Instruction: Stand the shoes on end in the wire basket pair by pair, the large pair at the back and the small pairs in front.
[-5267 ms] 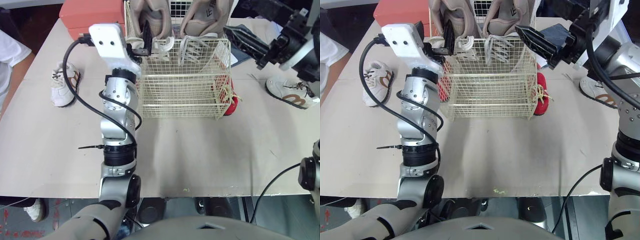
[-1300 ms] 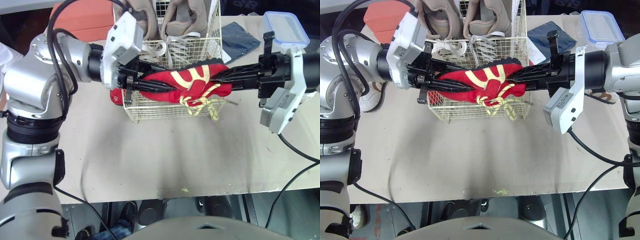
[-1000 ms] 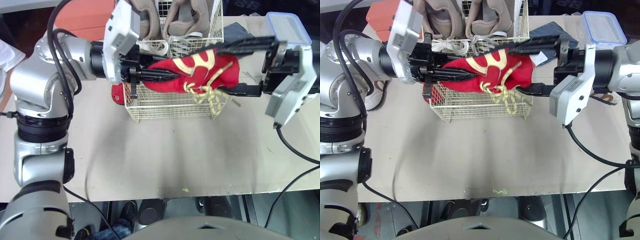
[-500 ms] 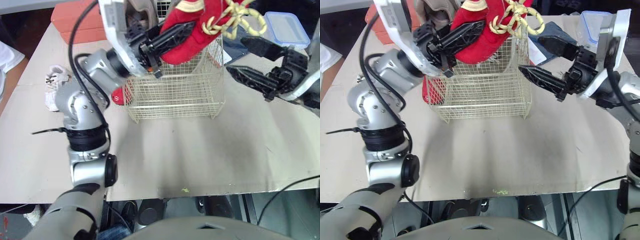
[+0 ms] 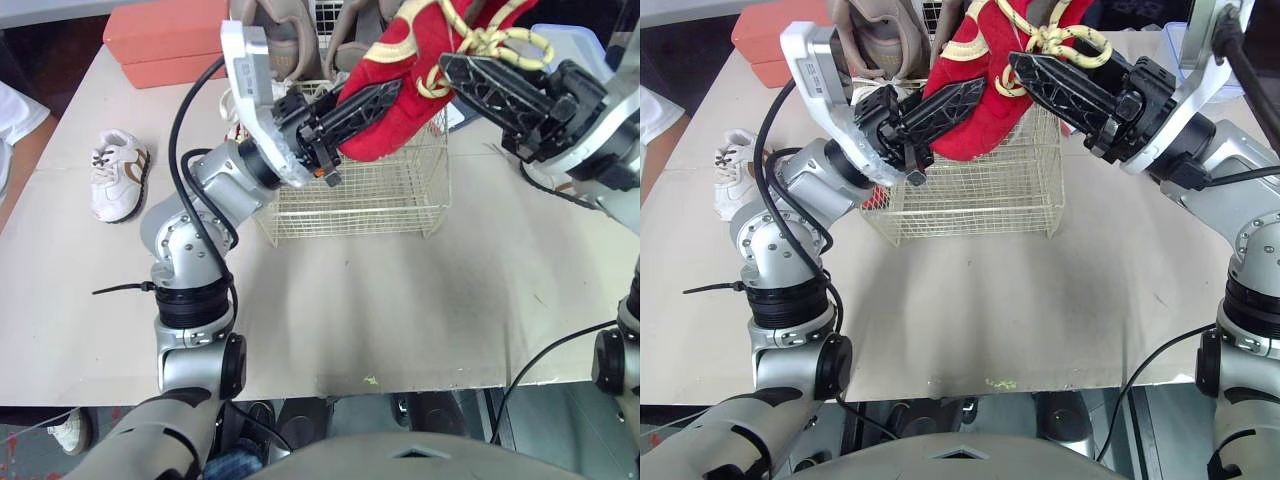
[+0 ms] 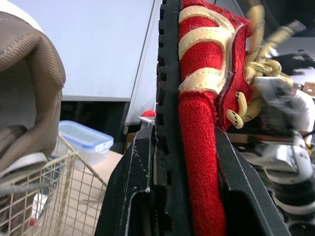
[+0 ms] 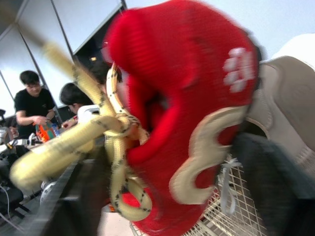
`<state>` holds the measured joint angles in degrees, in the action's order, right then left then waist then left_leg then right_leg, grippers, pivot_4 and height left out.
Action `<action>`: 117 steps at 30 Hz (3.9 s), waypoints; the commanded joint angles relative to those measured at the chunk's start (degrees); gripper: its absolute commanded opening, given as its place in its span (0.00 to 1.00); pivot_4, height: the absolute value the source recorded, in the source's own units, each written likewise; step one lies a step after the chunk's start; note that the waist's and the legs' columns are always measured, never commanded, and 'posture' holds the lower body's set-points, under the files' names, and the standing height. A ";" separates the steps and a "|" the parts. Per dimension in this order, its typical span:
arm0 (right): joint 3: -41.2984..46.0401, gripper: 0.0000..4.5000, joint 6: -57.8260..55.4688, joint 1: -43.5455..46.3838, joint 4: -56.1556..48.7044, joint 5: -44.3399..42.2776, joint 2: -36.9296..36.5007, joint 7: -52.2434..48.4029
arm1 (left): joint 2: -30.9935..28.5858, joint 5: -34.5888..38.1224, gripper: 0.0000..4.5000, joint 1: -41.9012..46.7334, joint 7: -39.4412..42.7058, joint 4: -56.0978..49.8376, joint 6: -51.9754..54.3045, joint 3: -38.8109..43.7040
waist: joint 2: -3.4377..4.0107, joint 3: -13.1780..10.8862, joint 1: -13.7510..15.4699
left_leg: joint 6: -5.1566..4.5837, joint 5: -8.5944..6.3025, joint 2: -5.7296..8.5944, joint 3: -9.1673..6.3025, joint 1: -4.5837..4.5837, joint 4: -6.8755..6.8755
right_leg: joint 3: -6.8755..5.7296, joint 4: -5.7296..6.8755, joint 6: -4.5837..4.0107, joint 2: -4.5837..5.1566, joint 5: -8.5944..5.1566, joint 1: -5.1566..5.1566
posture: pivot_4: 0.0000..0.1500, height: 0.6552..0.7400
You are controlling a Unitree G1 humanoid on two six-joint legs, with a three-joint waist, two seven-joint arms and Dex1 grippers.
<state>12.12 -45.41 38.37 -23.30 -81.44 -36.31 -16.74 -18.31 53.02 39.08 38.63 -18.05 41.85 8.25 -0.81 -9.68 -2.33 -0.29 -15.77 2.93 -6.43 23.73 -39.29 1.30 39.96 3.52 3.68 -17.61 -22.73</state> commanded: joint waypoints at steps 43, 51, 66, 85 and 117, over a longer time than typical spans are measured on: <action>-21.32 0.34 -9.48 6.39 -3.01 55.32 0.46 0.02 | -29.83 -8.41 1.00 -3.37 4.63 -9.86 2.44 2.30 | 0.03 0.00 -0.05 | 0.01 0.00 0.00 -0.02 0.01 0.16 | 0.06 -0.05 0.00 0.01 0.00 -0.09 | 1.00 1.00; -11.58 0.99 -12.86 5.38 -4.20 49.56 -3.13 -7.51 | -30.10 -8.63 1.00 -5.95 4.81 -8.76 1.93 4.53 | 0.03 0.00 0.12 | 0.00 0.00 0.01 -0.03 0.00 0.16 | 0.04 -0.05 0.00 0.02 0.00 -0.08 | 1.00 1.00; 2.61 0.99 -5.01 0.78 -5.40 33.64 -6.26 -24.73 | -26.72 -18.24 1.00 -8.67 -3.82 17.29 -6.99 14.06 | 0.02 0.01 0.06 | -0.01 -0.01 0.01 -0.03 -0.04 0.19 | 0.04 -0.04 0.00 0.16 0.00 -0.06 | 1.00 1.00; 1.78 0.99 -3.31 -2.54 -10.89 28.47 -8.17 -25.32 | -17.82 -35.90 1.00 15.82 -2.85 67.68 -16.17 1.25 | -0.11 0.05 -0.06 | 0.00 0.00 0.24 -0.23 0.06 0.11 | -0.15 0.01 0.00 0.34 0.00 -0.09 | 1.00 1.00; -2.77 1.00 1.62 4.59 -4.08 28.03 -0.18 -21.19 | -7.97 -10.27 0.02 10.91 -15.14 3.60 -24.48 18.03 | -0.36 0.07 0.50 | 0.01 0.00 0.26 -0.37 0.16 0.07 | 0.01 0.01 0.02 0.40 0.01 -0.24 | 1.00 1.00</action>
<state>8.34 -44.61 41.18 -26.99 -52.21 -37.05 -39.09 -26.75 37.98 48.67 23.32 -10.65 16.62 26.34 -1.17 -9.61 -1.83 -0.28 -15.77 3.19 -6.77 23.88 -39.23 1.32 39.97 3.55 4.08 -17.59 -22.96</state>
